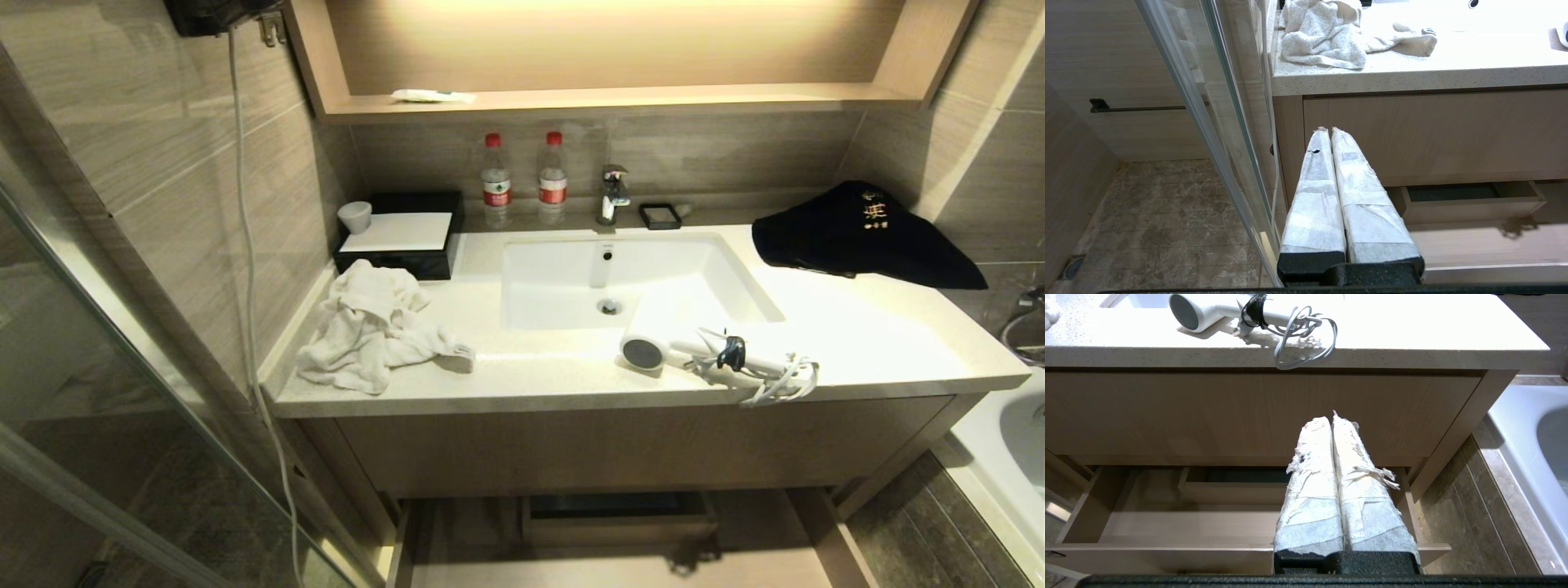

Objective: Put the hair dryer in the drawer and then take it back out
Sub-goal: Pick up the hairdryer

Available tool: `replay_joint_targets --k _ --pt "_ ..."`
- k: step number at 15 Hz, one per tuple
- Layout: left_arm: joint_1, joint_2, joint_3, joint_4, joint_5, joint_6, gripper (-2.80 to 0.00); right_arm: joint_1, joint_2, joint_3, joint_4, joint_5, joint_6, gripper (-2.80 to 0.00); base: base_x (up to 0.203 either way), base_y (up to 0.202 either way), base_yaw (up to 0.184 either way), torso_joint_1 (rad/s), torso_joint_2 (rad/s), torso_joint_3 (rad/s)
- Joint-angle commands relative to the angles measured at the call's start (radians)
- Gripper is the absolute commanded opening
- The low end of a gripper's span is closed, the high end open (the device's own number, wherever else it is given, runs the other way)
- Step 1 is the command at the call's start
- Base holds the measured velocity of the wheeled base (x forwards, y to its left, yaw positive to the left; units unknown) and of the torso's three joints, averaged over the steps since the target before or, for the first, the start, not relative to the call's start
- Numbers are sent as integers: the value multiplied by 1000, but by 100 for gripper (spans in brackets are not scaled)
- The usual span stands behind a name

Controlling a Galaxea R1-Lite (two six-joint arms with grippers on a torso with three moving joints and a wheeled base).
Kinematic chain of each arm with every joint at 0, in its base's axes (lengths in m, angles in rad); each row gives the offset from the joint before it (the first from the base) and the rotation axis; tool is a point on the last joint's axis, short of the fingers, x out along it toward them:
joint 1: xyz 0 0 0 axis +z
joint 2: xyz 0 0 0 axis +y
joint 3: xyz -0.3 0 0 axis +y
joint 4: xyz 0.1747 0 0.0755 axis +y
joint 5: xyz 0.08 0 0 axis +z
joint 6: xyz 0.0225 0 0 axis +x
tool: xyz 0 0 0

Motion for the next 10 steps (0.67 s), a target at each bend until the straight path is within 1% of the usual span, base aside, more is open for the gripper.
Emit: replay_joint_targets --k 1,5,10 --pt "0 2 2 0 0 0 -280 0 1 0 -2 0 3 -280 0 0 0 0 0 0" --pt "0 2 1 0 0 0 -280 0 1 1 1 2 -6 -280 0 0 0 0 0 0" --pt "0 2 0 0 0 0 -280 0 1 0 -1 0 5 -280 0 0 0 0 0 0"
